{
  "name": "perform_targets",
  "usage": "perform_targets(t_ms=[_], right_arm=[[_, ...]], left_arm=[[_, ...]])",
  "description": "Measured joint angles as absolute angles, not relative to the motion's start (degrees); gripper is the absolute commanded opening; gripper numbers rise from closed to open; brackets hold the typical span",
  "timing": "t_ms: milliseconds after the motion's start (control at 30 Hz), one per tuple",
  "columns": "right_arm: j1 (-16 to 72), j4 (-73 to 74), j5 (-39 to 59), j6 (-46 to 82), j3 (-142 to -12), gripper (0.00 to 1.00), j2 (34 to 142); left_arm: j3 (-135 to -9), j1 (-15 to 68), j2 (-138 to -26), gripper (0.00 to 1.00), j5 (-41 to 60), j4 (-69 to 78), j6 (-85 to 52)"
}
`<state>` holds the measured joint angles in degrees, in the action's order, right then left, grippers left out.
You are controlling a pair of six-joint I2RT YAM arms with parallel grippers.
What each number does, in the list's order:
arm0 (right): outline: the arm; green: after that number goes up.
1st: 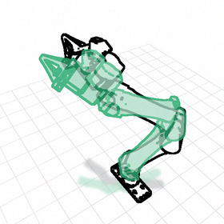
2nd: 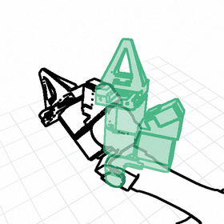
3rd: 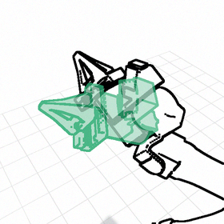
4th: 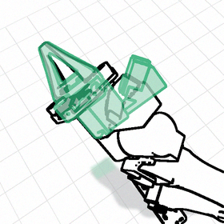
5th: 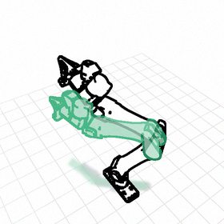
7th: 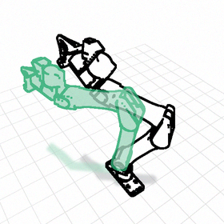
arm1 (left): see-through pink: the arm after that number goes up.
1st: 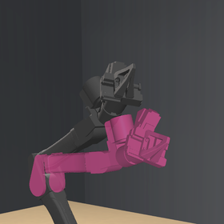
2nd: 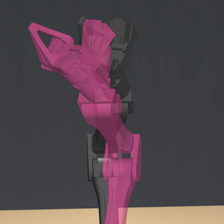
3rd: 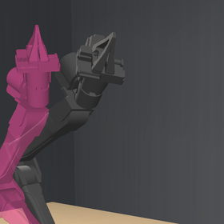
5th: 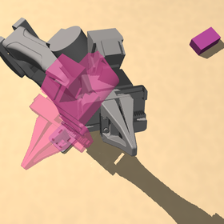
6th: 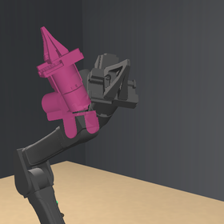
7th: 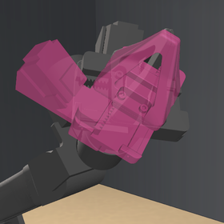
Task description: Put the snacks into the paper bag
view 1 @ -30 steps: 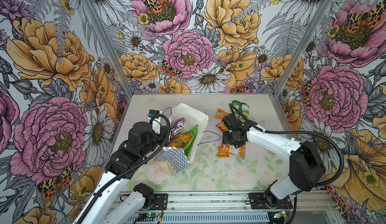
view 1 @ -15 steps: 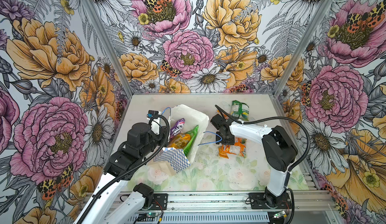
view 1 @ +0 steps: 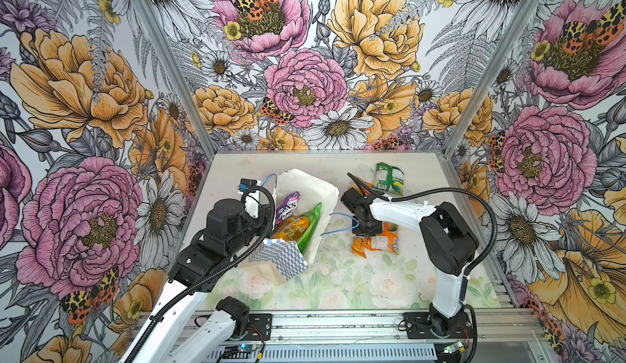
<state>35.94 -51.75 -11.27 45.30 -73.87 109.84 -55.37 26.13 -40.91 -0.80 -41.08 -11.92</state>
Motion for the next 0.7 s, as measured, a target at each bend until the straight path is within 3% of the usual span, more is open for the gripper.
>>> perform_targets(t_ms=[67, 333, 700], right_arm=[[36.1, -50.9, -11.3, 45.4, -73.2, 0.0, 109.3], [35.7, -48.4, -10.9, 46.1, -68.2, 0.0, 102.6], [32.1, -47.0, -9.4, 48.2, -64.9, 0.0, 78.0]], left_arm=[[-55.4, 26.1, -40.9, 0.0, -0.8, -41.1, -11.9], [-55.4, 26.1, -40.9, 0.0, -0.8, -41.1, -11.9], [-55.4, 26.1, -40.9, 0.0, -0.8, -41.1, -11.9]])
